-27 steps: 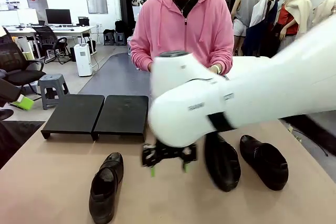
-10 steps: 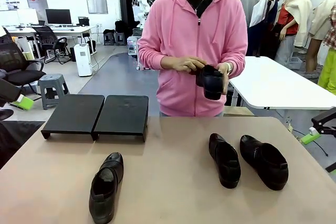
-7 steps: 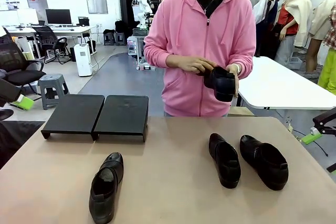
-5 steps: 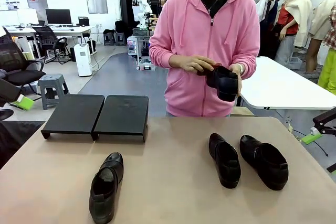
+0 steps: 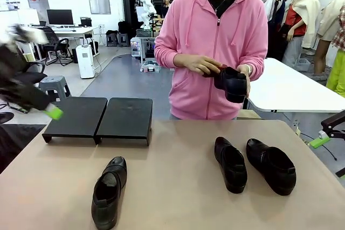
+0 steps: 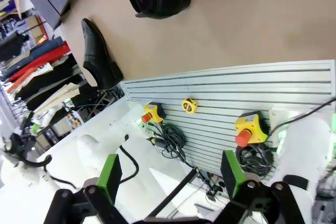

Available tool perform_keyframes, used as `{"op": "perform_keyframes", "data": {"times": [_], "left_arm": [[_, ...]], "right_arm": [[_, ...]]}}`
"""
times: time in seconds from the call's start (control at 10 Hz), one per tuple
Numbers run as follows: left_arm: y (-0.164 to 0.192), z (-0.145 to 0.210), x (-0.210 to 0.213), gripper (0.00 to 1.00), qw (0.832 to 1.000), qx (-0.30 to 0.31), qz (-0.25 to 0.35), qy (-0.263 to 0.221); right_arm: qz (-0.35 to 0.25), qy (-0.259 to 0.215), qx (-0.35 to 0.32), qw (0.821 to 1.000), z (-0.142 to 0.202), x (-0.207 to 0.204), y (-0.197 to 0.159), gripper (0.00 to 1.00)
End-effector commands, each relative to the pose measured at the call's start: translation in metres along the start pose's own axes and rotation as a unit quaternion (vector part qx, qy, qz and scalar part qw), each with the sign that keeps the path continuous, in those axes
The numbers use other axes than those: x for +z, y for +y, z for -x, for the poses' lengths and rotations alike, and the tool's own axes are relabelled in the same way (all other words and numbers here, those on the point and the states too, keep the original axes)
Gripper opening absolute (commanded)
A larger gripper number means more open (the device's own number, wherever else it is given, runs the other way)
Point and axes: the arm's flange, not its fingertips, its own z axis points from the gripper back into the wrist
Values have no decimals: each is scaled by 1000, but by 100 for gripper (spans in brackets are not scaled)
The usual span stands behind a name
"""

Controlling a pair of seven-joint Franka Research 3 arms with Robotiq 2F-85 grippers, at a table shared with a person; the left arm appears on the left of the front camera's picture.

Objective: Organize the shoes by placing them on the stand.
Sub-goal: Place the Shoe from the middle of the table onto the Shoes Stand.

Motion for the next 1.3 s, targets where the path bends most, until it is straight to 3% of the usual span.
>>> {"op": "perform_keyframes", "data": {"times": [0.0, 0.2, 0.3, 0.4, 0.5, 0.6, 0.7, 0.8, 1.2], "left_arm": [[-25, -50, -37, 100, 990, 48, -51, 122], [-49, -50, -124, 100, 970, 118, -64, 201], [-46, -41, -159, 100, 960, 162, -112, 200], [-49, -30, -190, 100, 960, 177, -68, 205], [-52, -29, -206, 100, 960, 190, -59, 199], [-51, -39, -193, 100, 967, 172, -4, 189], [-47, -26, -201, 100, 957, 171, -82, 221], [-47, -26, -201, 100, 957, 171, -82, 221], [-60, -23, -271, 100, 958, 183, 23, 221]], "right_arm": [[10, 4, -3, 1000, 0, 8, 0, 100], [10, 4, -3, 1000, 0, 8, 0, 100], [10, 4, -3, 1000, 0, 8, 0, 100], [10, 4, -3, 1000, 0, 8, 0, 100], [10, 4, -3, 1000, 0, 8, 0, 100], [10, 4, -3, 1000, 0, 8, 0, 100], [10, 4, -3, 1000, 0, 8, 0, 100], [10, 4, -3, 1000, 0, 8, 0, 100], [10, 4, -3, 1000, 0, 8, 0, 100]]}}
